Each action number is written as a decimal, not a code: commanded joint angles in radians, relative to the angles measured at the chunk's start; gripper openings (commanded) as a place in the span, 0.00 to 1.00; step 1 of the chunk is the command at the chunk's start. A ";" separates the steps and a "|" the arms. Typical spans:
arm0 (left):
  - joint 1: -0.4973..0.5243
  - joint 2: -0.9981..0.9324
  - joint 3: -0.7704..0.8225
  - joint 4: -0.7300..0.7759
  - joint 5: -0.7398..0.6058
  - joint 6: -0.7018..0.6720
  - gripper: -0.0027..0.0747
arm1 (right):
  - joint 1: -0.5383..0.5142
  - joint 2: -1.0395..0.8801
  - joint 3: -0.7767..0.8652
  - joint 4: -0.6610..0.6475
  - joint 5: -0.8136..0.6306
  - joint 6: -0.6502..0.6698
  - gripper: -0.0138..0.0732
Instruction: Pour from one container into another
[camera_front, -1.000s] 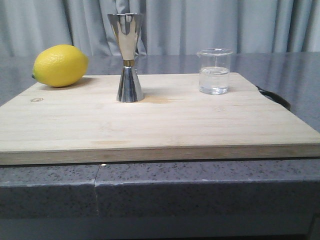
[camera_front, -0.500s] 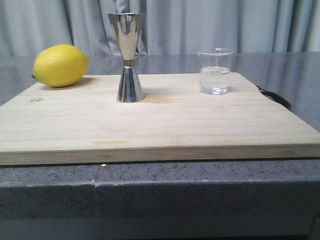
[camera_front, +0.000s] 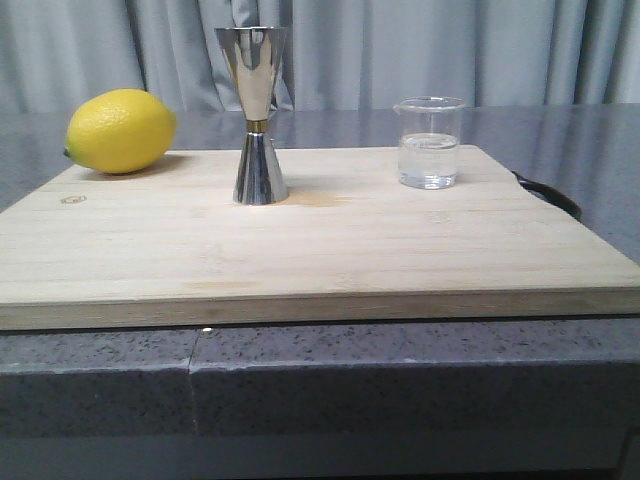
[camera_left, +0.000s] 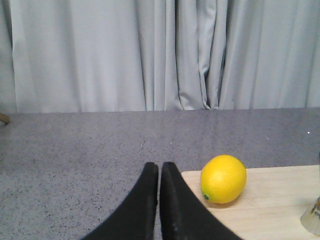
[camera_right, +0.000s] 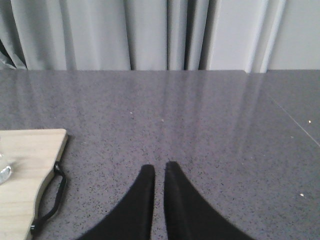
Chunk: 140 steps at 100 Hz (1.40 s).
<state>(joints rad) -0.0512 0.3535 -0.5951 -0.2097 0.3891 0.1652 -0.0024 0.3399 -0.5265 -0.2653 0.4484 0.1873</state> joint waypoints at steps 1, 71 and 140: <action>0.002 0.026 -0.035 -0.009 -0.066 -0.003 0.01 | 0.002 0.027 -0.037 -0.029 -0.057 -0.011 0.18; 0.002 0.026 -0.035 -0.006 -0.077 -0.008 0.09 | 0.000 0.028 -0.037 -0.033 -0.062 -0.009 0.30; 0.002 0.026 -0.033 0.020 -0.171 -0.008 0.67 | -0.002 0.028 -0.037 -0.056 -0.069 -0.009 0.76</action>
<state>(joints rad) -0.0512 0.3638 -0.5951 -0.1688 0.3053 0.1652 -0.0024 0.3513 -0.5289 -0.3005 0.4590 0.1832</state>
